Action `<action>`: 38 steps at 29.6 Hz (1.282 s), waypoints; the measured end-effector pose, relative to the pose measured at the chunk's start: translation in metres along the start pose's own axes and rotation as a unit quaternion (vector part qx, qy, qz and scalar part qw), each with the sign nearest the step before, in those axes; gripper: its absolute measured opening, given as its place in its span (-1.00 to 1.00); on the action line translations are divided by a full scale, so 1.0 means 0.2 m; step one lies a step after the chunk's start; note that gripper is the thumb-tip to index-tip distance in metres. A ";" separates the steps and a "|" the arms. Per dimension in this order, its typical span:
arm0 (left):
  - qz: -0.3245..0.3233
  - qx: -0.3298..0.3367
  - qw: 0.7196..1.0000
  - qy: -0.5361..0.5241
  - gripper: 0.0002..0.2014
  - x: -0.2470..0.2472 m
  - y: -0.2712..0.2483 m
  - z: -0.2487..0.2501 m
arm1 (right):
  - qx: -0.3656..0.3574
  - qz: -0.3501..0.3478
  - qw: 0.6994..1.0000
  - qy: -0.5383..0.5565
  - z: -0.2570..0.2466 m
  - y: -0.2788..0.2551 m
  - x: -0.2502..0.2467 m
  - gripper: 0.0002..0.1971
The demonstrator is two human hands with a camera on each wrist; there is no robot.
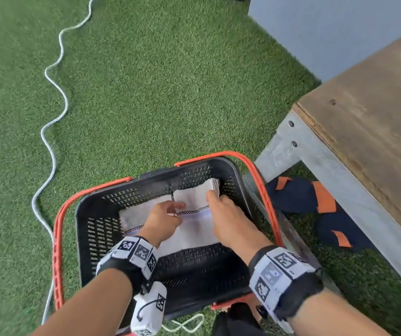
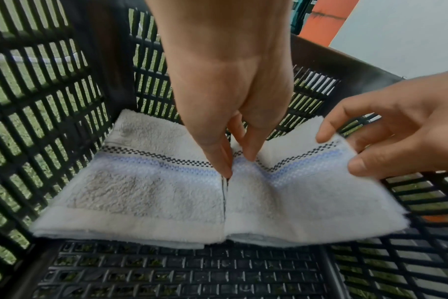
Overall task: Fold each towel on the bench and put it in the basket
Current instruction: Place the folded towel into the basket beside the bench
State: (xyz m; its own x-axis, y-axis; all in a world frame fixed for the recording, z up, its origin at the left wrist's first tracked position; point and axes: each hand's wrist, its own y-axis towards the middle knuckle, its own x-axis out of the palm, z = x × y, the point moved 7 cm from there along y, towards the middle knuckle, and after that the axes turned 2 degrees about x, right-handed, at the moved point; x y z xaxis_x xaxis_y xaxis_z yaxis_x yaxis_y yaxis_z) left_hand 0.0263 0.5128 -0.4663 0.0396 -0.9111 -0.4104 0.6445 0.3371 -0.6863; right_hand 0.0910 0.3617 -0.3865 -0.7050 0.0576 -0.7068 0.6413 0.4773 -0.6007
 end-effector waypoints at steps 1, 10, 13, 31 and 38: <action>0.000 -0.004 1.000 0.001 -0.63 0.01 0.01 0.00 | 0.006 -0.008 1.000 0.000 0.01 0.01 0.01 -0.58; 0.026 -0.008 0.997 0.069 -0.67 0.02 -0.02 -0.01 | 0.029 -0.044 0.999 0.013 0.06 0.01 0.09 -0.59; -0.009 0.028 0.983 0.181 -0.72 0.05 -0.03 0.04 | 0.029 -0.047 0.998 0.022 0.06 0.02 0.09 -0.55; -0.077 0.109 0.979 0.154 -0.79 -0.02 -0.19 0.38 | 0.020 -0.006 0.990 0.139 -0.01 -0.14 -0.38 -0.80; -0.086 0.214 0.963 0.140 -0.84 -0.22 -0.43 0.87 | -0.011 0.102 0.982 0.157 -0.12 -0.46 -0.76 -0.77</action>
State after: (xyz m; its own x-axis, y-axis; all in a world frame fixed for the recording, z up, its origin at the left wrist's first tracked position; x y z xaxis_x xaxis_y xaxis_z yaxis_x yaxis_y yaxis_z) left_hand 0.1019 0.4819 -0.2855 -0.2654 -0.8248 -0.4992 0.8812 0.0026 -0.4727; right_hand 0.1310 0.3291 -0.2152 -0.6242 0.4201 -0.6587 0.7740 0.4471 -0.4483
